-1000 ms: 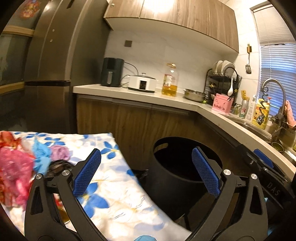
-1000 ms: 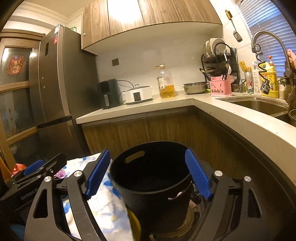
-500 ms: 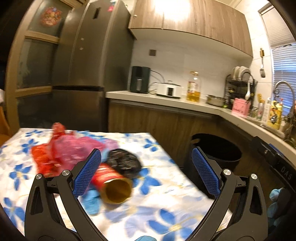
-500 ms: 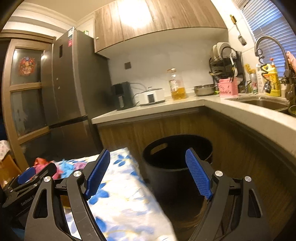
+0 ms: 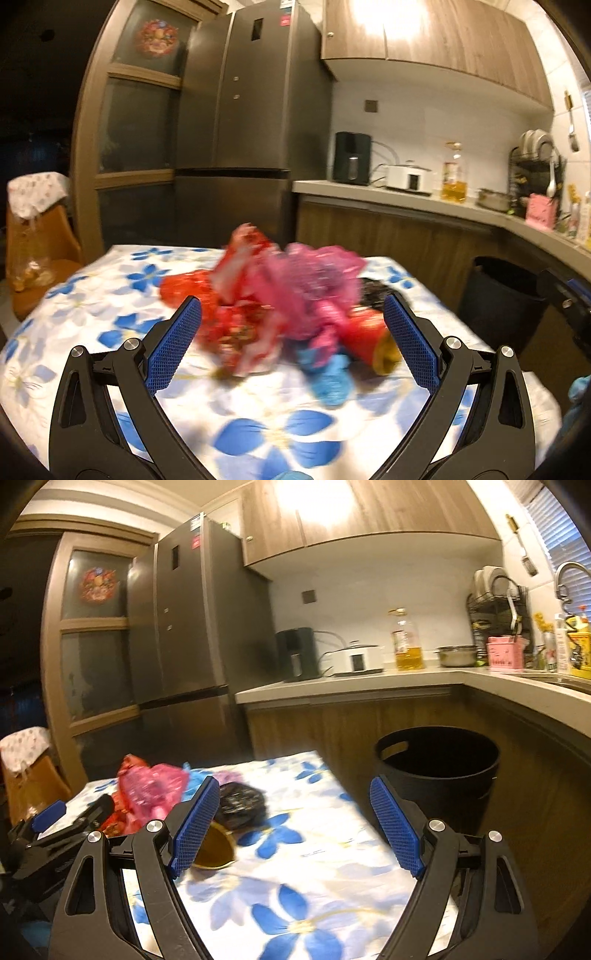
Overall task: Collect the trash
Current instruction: 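Move both open tools back to the trash pile on the table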
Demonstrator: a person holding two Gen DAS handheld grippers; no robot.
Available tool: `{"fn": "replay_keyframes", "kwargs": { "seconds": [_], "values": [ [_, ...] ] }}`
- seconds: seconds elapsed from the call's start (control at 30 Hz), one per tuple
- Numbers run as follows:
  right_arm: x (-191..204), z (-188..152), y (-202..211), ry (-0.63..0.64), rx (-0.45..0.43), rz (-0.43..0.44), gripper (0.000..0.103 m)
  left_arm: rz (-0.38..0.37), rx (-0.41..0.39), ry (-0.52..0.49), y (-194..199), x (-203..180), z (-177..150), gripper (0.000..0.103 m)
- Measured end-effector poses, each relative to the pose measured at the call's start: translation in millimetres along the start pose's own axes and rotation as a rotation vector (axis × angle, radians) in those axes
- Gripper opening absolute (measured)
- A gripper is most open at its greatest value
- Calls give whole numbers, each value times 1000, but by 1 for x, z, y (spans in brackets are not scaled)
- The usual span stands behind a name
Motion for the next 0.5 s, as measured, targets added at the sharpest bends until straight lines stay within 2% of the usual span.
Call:
{"fn": "replay_keyframes", "kwargs": {
  "seconds": [0.17,0.23,0.43,0.5],
  "values": [
    [22,-4,-11,18,17,48,81,65,10,-7,-18,23,-7,96],
    [28,-5,-15,24,19,60,81,75,24,-10,-26,29,-9,92],
    [48,-4,-33,38,30,91,81,37,115,12,-51,36,-14,71],
    [55,-4,-38,43,34,103,81,34,147,12,-58,36,-19,55]
  ]
}}
Point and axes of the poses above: each gripper's, at about its wrist camera, not at the fingertips, and y roughly against the way its jaws point, x to its left, z to its top, the point moved 1 cm from there along -y, roughly the way its jaws point, and after that the axes turned 4 degrees about z, right-handed, at the moved point
